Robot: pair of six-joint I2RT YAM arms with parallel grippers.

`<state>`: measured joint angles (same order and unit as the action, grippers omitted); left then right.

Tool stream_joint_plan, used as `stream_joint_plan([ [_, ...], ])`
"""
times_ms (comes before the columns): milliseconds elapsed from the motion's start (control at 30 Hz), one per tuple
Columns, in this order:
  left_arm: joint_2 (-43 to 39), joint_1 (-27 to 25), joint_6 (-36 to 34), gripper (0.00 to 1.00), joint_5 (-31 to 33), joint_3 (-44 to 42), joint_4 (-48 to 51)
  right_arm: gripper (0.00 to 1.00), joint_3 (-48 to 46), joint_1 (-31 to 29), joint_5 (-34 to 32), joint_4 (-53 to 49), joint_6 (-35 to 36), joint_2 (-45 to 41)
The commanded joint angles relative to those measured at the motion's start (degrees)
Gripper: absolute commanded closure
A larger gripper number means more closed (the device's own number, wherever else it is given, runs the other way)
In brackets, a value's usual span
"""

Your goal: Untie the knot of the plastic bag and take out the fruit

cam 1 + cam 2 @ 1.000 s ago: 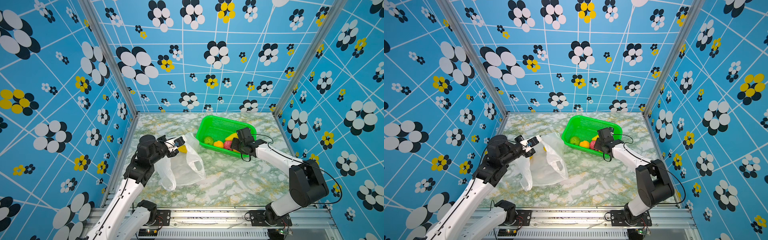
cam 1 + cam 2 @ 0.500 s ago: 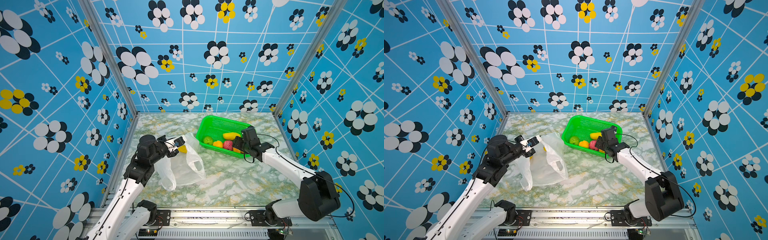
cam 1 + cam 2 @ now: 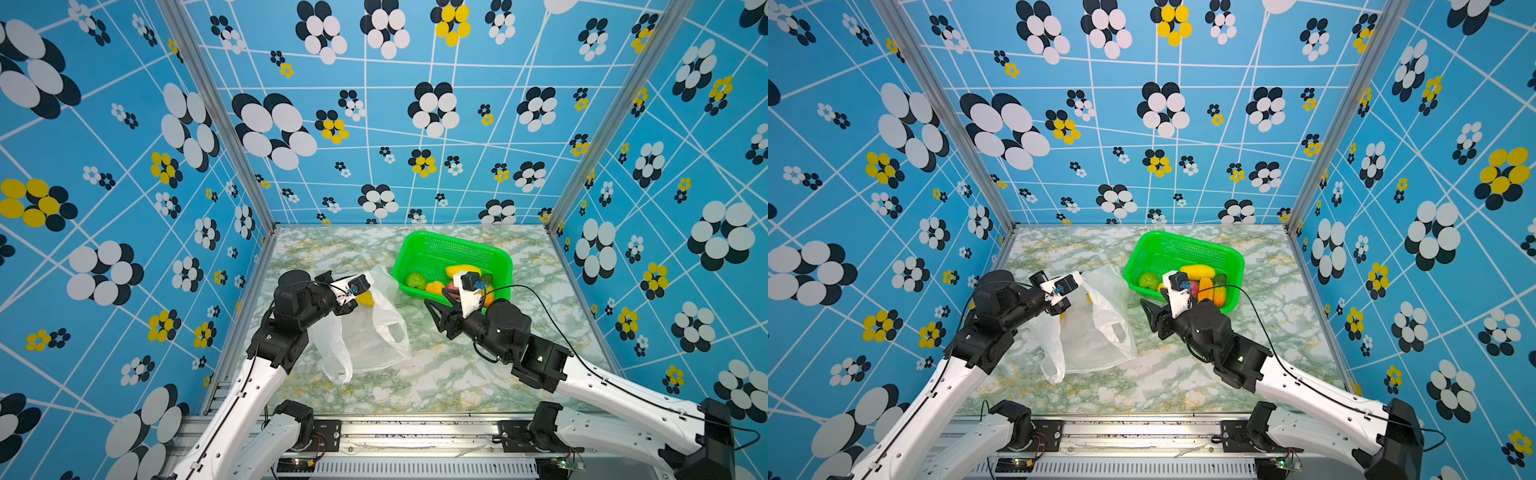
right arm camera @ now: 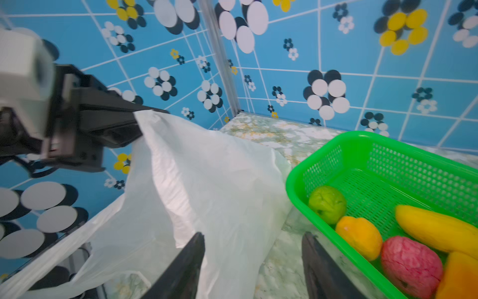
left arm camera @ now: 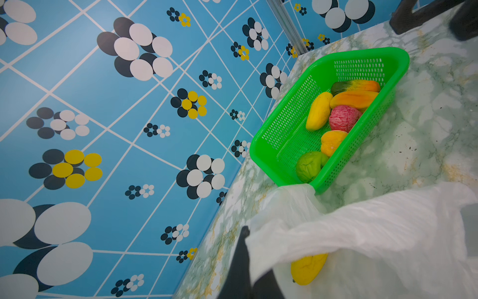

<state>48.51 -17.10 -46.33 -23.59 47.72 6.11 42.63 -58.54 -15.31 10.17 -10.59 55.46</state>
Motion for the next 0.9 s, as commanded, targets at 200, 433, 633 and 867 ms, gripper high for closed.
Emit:
stream_joint_plan([
  [200,-4.1,-0.2,-3.0,1.0,-5.8,-3.0,-4.5,0.43,3.9,-18.3,-10.3,8.2,21.7,15.3],
  [433,-5.5,-0.8,-4.5,1.0,-8.2,-4.4,-5.6,0.44,10.8,-24.1,-15.1,10.9,24.2,33.0],
  [633,-5.7,-0.9,-4.7,1.0,-8.4,-4.5,-5.8,0.43,18.8,-24.0,-20.1,6.1,21.0,43.8],
  [867,-6.8,-1.3,-5.7,1.0,-10.8,-5.3,-6.4,0.41,24.5,-20.9,-20.6,1.7,15.4,50.8],
])
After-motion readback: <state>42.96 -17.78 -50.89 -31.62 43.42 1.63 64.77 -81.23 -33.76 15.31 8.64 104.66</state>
